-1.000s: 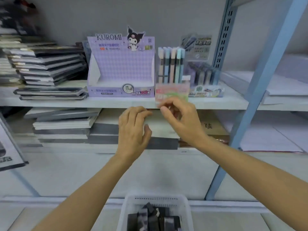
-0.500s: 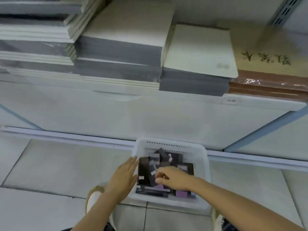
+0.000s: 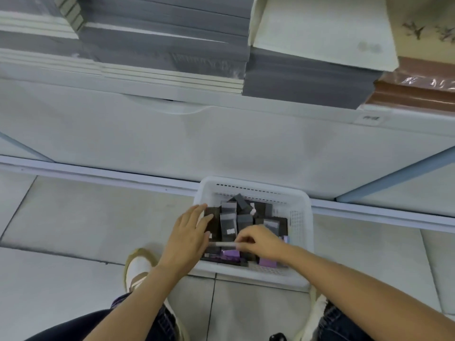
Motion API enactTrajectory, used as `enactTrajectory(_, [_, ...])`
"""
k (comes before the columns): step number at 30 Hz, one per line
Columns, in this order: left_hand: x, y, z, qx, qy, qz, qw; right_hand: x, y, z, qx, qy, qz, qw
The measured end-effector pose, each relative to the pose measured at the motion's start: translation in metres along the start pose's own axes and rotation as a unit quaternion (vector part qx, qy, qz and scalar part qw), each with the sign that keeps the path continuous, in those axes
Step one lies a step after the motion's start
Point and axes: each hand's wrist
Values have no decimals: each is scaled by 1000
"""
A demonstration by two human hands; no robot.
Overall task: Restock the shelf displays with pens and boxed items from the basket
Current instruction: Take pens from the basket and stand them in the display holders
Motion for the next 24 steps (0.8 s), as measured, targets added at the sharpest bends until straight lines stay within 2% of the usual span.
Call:
enactTrajectory(2, [-14, -1, 11, 48, -35, -30, 998, 1, 24, -6, -13, 9, 4, 1000])
enactTrajectory(3, [-24, -3, 18, 106, -34, -55, 992, 1, 35, -10, -13, 14, 11, 1000])
enactTrajectory(5, [-46, -9, 30, 211, -4, -91, 973, 0, 56, -20, -8, 18, 46, 999])
enactTrajectory(6, [-55, -14, 35, 227, 21, -130, 965, -3, 64, -26, -14, 16, 67, 997])
enactTrajectory(8, [-63, -23, 39, 217, 66, -211, 951, -16, 75, -37, -72, -4, 101, 992])
enactTrajectory(10, [-61, -30, 39, 201, 113, -271, 935, -34, 76, -45, -130, -58, 87, 986])
enactTrajectory(11, [-58, -32, 38, 194, 137, -295, 926, -40, 72, -47, -131, -89, 58, 986])
enactTrajectory(13, [-53, -36, 36, 192, 176, -328, 908, -48, 54, -46, -82, -133, -2, 988])
enactTrajectory(16, [-48, -39, 33, 204, 192, -331, 901, -48, 28, -38, -40, -163, -77, 983])
enactTrajectory(24, [-50, -39, 31, 230, 171, -347, 893, -56, 30, -38, -51, -154, -98, 982])
Point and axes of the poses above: each hand's wrist, its own z-axis towards the middle knuckle, its own y-axis out of the back of the hand, x = y × z, and after that the axes turned 2 degrees about y, right-handed
